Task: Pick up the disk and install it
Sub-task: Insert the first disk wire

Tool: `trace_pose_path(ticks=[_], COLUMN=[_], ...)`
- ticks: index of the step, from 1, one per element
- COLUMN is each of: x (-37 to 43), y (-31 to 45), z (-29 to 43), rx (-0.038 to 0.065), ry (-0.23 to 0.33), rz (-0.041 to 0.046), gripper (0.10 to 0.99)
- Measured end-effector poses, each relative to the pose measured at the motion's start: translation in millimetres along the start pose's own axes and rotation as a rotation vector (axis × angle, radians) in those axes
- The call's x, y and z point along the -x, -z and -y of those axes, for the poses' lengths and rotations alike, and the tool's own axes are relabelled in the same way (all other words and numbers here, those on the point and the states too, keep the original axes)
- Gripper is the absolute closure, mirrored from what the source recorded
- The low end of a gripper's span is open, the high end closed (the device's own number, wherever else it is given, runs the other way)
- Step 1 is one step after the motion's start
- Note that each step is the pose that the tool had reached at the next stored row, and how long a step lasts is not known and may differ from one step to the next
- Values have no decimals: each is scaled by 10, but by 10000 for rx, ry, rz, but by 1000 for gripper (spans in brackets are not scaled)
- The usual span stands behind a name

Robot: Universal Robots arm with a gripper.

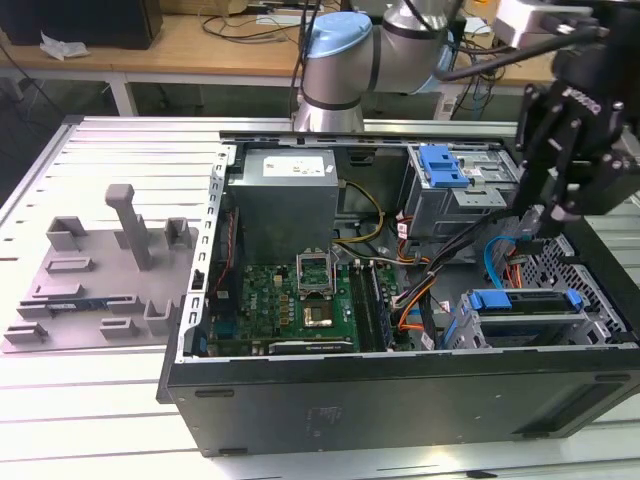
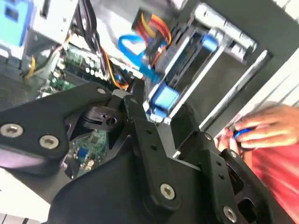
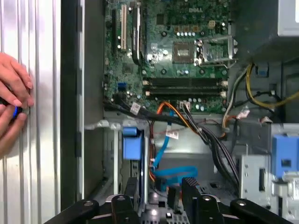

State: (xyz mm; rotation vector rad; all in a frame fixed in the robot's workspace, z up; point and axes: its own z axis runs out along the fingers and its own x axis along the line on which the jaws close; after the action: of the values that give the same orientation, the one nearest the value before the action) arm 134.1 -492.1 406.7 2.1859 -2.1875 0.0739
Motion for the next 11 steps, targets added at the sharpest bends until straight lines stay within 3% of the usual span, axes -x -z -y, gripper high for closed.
trace_pose_path(ticks=[2, 4, 7, 8, 9, 10, 11], x=[0, 0, 0, 0, 0, 0, 0], y=[-1, -1, -1, -1, -1, -2, -1], z=[108, 192, 202, 202, 202, 202, 202], rx=[13, 45, 37, -15, -106, -223, -302], ry=[3, 2, -156, -205, -261, -320, -361], rz=[192, 230, -290, -562, -862, -1105, -1200], gripper=[580, 580, 580, 580, 580, 580, 580])
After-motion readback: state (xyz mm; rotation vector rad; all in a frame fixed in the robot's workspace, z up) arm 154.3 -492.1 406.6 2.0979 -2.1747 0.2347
